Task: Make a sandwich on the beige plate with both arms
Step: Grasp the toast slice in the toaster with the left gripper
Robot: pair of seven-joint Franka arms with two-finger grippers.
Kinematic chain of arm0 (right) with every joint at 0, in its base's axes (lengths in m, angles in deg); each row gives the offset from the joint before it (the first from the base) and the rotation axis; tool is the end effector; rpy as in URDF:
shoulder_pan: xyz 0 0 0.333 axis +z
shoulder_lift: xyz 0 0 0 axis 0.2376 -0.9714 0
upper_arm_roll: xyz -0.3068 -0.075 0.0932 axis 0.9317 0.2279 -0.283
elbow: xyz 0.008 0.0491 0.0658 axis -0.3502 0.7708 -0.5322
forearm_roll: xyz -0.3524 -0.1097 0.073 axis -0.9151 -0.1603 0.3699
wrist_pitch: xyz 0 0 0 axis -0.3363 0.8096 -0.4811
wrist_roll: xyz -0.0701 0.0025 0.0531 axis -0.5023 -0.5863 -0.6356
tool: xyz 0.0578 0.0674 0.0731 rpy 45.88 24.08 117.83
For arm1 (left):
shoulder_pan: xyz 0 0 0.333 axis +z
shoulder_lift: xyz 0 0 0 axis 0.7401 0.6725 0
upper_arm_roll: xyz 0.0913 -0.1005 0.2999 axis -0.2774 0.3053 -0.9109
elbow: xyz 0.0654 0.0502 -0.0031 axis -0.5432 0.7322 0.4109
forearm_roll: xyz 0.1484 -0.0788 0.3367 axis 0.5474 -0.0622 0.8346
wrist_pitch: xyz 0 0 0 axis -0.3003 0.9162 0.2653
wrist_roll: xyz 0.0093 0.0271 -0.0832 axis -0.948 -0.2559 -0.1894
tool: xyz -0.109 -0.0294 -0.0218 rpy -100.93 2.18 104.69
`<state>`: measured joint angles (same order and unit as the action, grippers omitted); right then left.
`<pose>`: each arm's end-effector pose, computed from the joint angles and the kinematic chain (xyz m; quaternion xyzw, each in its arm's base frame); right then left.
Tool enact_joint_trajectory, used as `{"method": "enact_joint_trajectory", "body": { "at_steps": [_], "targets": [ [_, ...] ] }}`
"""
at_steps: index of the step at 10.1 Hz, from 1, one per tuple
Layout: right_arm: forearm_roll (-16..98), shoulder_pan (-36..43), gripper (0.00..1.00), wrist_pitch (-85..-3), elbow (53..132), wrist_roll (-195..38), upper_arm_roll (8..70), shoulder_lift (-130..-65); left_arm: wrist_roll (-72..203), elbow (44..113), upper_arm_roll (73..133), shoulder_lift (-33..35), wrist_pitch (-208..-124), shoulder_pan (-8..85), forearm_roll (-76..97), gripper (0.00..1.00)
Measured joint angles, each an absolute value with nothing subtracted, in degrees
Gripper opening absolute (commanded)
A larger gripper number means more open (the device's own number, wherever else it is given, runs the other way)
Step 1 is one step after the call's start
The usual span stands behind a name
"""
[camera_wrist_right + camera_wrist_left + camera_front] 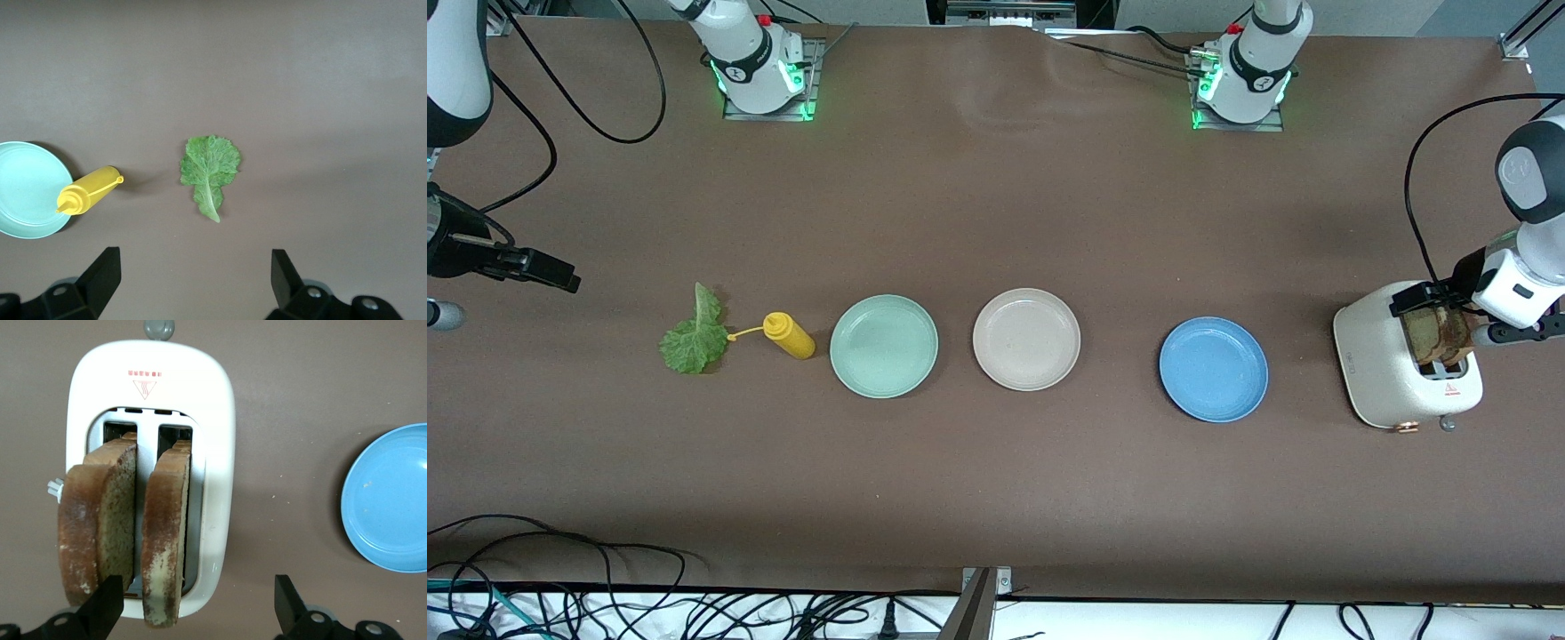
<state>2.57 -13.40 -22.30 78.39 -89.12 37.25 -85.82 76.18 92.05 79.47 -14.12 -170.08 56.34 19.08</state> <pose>0.6052 -0.0322 0.5545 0.9965 -0.0766 -0.0282 0.0176 0.5580 0.1363 0.3894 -0.9960 -0.0871 0.0197 0.0026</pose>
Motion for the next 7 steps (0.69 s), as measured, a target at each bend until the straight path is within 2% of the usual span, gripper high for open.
{"method": "enact_joint_trajectory", "body": {
  "at_steps": [1, 2, 3, 7],
  "targets": [
    [2.57, -13.4, 1.0, -22.31, 78.39, -89.12, 37.25, -85.82, 76.19, 92.33, 79.47, -14.12, -170.19, 56.35, 19.08, 0.35],
    [2.57, -13.4, 1.0, -22.31, 78.39, -89.12, 37.25, -85.82, 76.22, 92.42, 79.47, -14.12, -170.19, 56.35, 19.08, 0.09],
    [2.57, -13.41, 1.0, -22.31, 78.39, -89.12, 37.25, -85.82, 76.33, 92.58, 79.47, -14.12, -170.18, 56.35, 19.08, 0.0],
    [2.57, -13.43, 1.0, -22.31, 78.39, -89.12, 37.26, -85.82, 76.85, 92.63, 79.46, -14.38, -170.17, 56.62, 19.08, 0.0]
  ]
}}
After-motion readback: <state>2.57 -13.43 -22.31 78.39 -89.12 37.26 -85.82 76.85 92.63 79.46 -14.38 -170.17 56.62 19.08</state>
